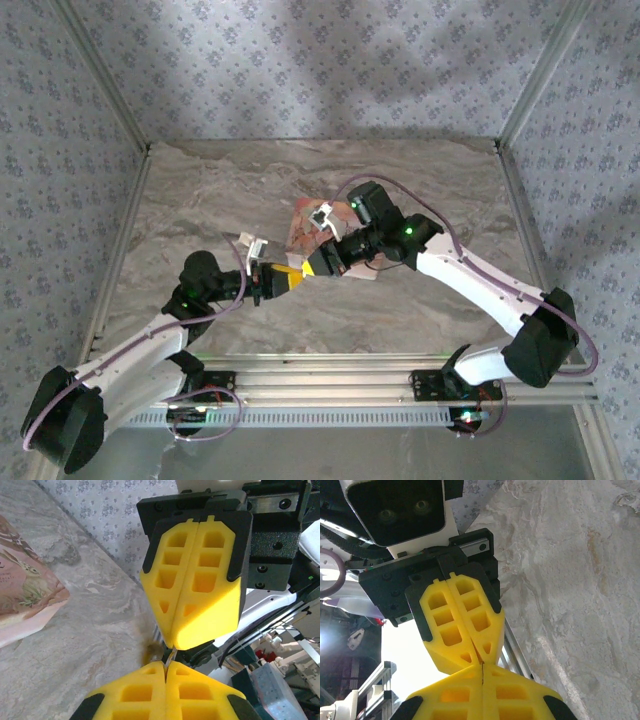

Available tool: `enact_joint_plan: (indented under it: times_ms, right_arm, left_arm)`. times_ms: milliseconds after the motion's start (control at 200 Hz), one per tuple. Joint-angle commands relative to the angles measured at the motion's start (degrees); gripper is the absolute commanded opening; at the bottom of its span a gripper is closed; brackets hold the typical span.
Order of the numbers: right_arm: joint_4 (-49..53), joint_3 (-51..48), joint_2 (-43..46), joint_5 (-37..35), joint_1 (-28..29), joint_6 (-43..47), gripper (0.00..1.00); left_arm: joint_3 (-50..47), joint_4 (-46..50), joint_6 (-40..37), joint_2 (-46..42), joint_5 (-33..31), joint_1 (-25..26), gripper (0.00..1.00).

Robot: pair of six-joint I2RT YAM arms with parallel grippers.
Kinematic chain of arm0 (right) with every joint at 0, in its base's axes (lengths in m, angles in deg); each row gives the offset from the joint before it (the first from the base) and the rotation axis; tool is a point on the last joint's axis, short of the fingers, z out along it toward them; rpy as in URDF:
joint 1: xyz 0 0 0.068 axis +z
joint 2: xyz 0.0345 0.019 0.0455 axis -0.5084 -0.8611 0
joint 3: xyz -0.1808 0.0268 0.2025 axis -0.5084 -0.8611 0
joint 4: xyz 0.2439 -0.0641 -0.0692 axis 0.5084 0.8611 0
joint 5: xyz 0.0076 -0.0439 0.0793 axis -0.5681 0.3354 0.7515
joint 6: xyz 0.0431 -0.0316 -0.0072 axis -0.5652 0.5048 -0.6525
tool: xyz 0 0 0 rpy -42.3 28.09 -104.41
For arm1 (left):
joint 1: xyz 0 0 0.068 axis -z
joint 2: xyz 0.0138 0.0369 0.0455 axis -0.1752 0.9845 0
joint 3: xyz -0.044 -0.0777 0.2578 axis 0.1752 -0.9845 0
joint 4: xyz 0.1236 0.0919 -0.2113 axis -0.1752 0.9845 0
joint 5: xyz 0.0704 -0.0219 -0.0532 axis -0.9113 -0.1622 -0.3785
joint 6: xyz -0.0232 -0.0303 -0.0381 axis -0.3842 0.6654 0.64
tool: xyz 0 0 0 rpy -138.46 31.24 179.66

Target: Unlock a padlock with a key

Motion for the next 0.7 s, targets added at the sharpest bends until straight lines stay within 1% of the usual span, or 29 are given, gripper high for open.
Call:
enact_joint_plan:
  times_ms: [0,30,55,70,110,145,185,215,275,385,425,460,520,550,640,700]
  right_arm:
    - [-0.27,-0.15,0.86,1.52,0.38,-0.47,0.0]
    - [-0.26,-0.23,1.08,0.61,0.37,-0.68,0.0]
    - [-0.5,-0.4,1.33,-0.19,0.23,-0.96,0.06]
    - [-0.54,-0.48,1.5,-0.83,0.18,-1.16,0.11]
    - [-0.7,-0.66,2.19,-2.99,-0.19,-2.03,0.3]
    - [-0.97,-0.68,2.99,-4.89,-0.54,-2.74,0.42]
    - [-1.02,-0.68,3.98,-7.93,-1.13,-3.81,0.54]
    - [-0.86,-2.8,4.84,-10.37,-1.46,-4.67,0.58]
    - [-0.37,-4.05,6.27,-13.93,-2.2,-6.0,0.61]
    - [-0.82,-8.39,8.73,-26.3,-2.22,-10.04,0.62]
    - [-1.62,-10.64,9.57,-32.17,-1.27,-12.56,0.61]
    - [-2.48,-12.38,9.76,-36.99,0.36,-14.22,0.6]
    - [-1.34,-14.02,8.88,-49.37,5.13,-18.19,0.6]
    - [-1.01,-14.49,7.83,-54.07,7.52,-19.82,0.59]
    - [-0.16,-15.16,2.93,-63.77,11.98,-27.01,0.58]
    - [-0.16,-15.35,0.01,-67.85,13.54,-30.2,0.58]
  left_arm:
    - [0.93,-0.79,-1.41,-0.25,-0.16,0.21,0.0]
    - [0.85,-0.14,-1.74,-0.55,-0.46,0.19,0.0]
    - [0.68,0.51,-2.07,-0.89,-0.79,0.19,0.0]
    - [0.59,1.03,-2.4,-1.09,-1.12,0.17,0.0]
    - [0.36,3.84,-3.46,-1.9,-2.42,0.16,0.0]
    - [0.07,6.18,-4.52,-2.62,-3.53,0.12,0.0]
    - [-0.64,8.07,-5.3,-3.48,-4.74,0.1,0.0]
    - [-1.31,9.33,-5.71,-4.18,-5.76,0.0,0.0]
    - [-2.53,11.79,-6.49,-5.69,-7.73,-0.13,0.0]
    - [-4.71,17.16,-8.07,-9.4,-12.07,-0.36,0.0]
    - [-5.02,20.22,-8.89,-10.69,-13.89,-0.32,0.0]
    - [-5.28,22.63,-9.51,-11.8,-15.52,-0.37,0.0]
    - [-5.76,25.95,-10.19,-13.49,-18.0,-0.4,0.0]
    - [-6.07,27.15,-10.21,-14.14,-19.02,-0.46,0.0]
    - [-6.84,30.0,-10.24,-15.29,-21.43,-0.54,0.0]
    - [-7.22,31.21,-10.22,-15.56,-22.11,-0.47,0.0]
